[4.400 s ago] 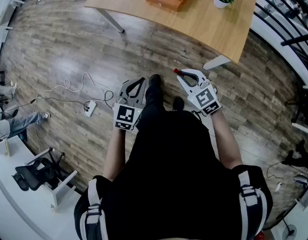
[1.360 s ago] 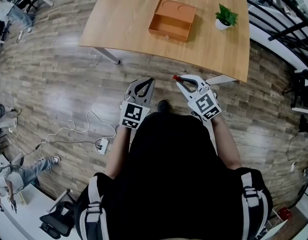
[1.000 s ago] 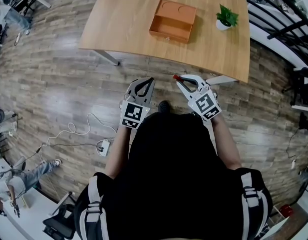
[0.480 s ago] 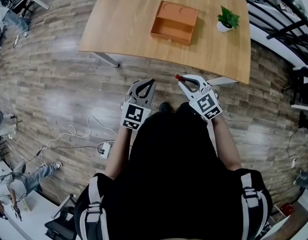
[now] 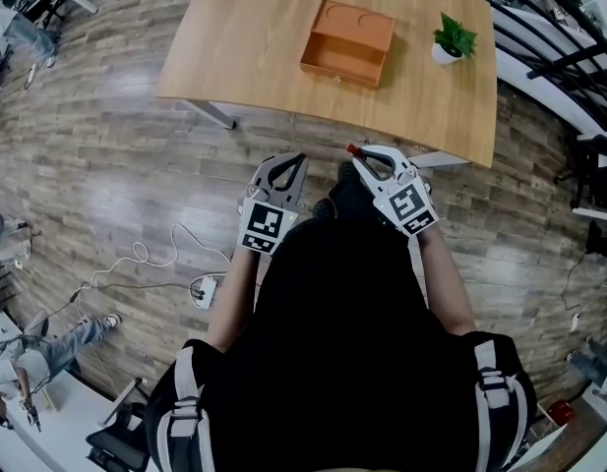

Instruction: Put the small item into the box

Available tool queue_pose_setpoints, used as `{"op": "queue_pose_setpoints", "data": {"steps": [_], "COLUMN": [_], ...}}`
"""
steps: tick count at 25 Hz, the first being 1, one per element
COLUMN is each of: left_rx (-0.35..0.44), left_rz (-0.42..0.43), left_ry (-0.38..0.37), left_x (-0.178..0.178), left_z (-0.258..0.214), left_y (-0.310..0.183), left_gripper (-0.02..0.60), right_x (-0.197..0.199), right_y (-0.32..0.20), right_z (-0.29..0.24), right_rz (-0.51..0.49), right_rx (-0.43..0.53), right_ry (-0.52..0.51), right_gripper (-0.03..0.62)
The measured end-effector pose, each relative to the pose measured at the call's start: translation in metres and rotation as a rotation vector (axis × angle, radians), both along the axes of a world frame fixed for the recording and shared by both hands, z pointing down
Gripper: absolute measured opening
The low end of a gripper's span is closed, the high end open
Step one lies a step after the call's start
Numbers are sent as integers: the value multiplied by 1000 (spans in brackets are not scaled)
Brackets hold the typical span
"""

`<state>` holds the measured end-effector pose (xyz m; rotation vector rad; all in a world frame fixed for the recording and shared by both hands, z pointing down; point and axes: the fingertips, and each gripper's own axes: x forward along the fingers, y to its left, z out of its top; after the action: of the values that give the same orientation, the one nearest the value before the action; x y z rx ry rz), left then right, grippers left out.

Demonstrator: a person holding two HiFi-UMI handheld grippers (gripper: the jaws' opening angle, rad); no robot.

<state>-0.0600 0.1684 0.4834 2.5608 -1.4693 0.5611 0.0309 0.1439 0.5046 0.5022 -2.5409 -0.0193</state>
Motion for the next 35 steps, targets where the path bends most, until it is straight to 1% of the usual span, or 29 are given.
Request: {"op": "queue_pose_setpoints", "data": {"steps": [9, 21, 30, 35], "left_rx": [5, -13, -36, -52], "left_rz": [-6, 19, 26, 25], "left_ry": [-3, -12, -3, -12], "left_x": [-3, 0, 5, -3], "left_z": [0, 1, 7, 10], "left_y": [-13, -44, -84, -111], "left_gripper": [21, 21, 21, 21], "right_x": [-7, -3, 3, -7], "right_y": [-12, -45, -85, -113], "right_z": [1, 5, 12, 13], "right_rz": [-6, 25, 34, 25], "right_rx": [11, -10, -35, -43], "right_ry": [-4, -16, -4, -5], "right_gripper": [66, 66, 66, 66]}}
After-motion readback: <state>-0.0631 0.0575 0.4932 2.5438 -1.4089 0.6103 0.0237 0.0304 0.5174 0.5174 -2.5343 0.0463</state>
